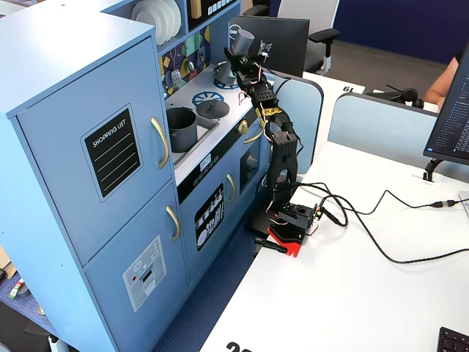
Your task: Put salt in the gray recipient
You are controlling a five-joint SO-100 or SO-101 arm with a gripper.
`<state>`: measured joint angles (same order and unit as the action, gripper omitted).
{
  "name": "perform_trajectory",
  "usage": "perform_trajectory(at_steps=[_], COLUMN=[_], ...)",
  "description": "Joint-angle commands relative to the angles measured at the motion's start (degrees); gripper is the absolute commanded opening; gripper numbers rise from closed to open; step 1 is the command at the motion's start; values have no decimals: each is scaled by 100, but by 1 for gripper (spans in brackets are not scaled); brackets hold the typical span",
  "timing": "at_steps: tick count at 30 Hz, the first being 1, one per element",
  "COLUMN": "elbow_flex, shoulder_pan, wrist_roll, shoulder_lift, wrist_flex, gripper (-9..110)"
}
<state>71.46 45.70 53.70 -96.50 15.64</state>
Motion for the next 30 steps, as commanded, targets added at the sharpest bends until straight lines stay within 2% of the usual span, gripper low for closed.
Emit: perform_trajectory(at_steps=[1, 5, 12, 21, 30], elbow_flex=[-571, -62, 272, 343, -527], shoulder_pan=[-659, -1749, -3120, -4025, -4720], wrist_roll=[-2092, -2944, -5616, -8886, -11206], shoulder_lift=[-1433, -2241, -2417, -1960, -1397], wrist_flex=[1846, 2320, 2408, 2145, 2109], gripper=[0, 0, 0, 0, 0])
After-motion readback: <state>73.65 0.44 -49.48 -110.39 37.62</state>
